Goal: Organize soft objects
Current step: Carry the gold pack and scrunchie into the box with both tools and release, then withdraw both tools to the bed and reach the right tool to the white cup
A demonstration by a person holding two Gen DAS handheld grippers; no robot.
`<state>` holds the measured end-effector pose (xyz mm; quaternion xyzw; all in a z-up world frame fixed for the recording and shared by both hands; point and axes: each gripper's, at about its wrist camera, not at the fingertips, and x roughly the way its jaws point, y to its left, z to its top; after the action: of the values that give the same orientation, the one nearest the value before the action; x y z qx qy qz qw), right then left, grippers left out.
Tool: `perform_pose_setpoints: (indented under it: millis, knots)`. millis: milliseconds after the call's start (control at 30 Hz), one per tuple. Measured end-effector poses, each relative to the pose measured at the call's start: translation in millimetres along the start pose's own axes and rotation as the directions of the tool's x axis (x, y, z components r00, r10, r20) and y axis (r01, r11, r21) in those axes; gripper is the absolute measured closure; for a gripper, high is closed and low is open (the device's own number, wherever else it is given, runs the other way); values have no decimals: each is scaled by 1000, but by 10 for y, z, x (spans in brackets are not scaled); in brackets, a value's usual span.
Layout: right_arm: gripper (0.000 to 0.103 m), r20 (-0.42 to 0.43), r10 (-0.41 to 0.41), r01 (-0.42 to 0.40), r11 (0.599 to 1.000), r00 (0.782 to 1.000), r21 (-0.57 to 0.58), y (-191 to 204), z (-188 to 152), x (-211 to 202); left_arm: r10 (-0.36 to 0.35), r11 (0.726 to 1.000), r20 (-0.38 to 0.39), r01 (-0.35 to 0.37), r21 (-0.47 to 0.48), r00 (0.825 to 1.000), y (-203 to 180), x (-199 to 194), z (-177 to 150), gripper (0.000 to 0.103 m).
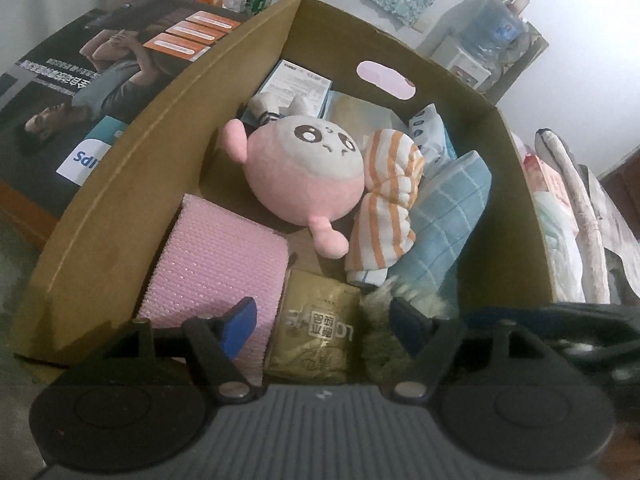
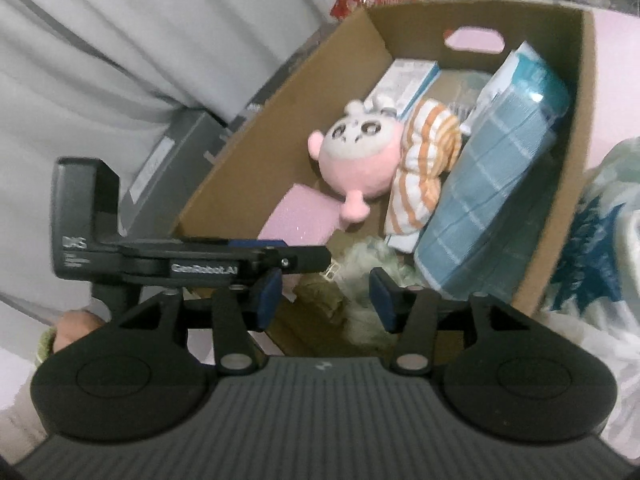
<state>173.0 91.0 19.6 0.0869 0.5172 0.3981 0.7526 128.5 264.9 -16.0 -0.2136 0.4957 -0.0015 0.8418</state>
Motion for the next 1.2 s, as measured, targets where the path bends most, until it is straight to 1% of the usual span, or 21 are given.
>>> perform_pose_setpoints:
  millis: [233,300,400,567,667,700,733,767,833,867,900,933,1000,1033,1100,1200]
  knots:
    - [55,46,58,-60,998,997,32,-66,-41,-214,1,1000,42,-1,-2,999,-31,-80,-6,31]
    - [55,79,76,-78,996,994,33,-72,-60,-308,4,1000,59,-5,12,998,-63,-124,-19,33]
    - [55,137,99,-104,994,986,31,-103,-116,-507,-18,999,84,15,37,996,-126,-201,-44,33]
    - [55,218,101,-112,993,971,42,-248,-319,-893,-61,996,98,54,73,993,-267,-271,-85,33]
    - [55,271,80,-101,993,959,67,-384,-519,-1159,-84,992,89,75,99,993,-390,-290,-135,33]
    - [55,297,71,-98,992,952,77,-439,-600,-1270,-91,991,87,81,108,992,-438,-305,-159,32]
    - [54,320,64,-96,992,945,84,-492,-671,-1370,-101,988,87,90,124,991,-498,-333,-190,28]
    - [53,354,48,-89,991,934,98,-555,-766,-1510,-113,985,90,100,139,990,-561,-371,-227,26]
    - [46,420,4,-65,989,908,132,-674,-957,-1771,-141,977,108,120,178,984,-696,-471,-332,23]
    - [43,456,-27,-48,987,889,153,-744,-1076,-1917,-158,969,119,131,208,980,-777,-527,-396,20]
    - [42,490,-64,-30,983,870,181,-818,-1205,-2058,-173,962,128,140,233,977,-847,-573,-457,13]
    - [39,514,-93,-16,979,853,204,-883,-1320,-2166,-190,954,139,149,262,972,-931,-625,-532,9]
    - [36,553,-157,10,966,818,259,-1039,-1581,-2355,-218,932,152,160,327,964,-1108,-702,-685,9]
    - [35,562,-188,24,958,805,286,-1111,-1706,-2415,-229,919,153,162,358,961,-1200,-729,-762,8]
    - [34,559,-253,64,940,789,335,-1249,-1943,-2472,-256,895,148,176,409,955,-1380,-743,-904,5]
    - [31,525,-346,150,913,778,379,-1393,-2184,-2399,-298,856,108,215,470,949,-1639,-675,-1157,5]
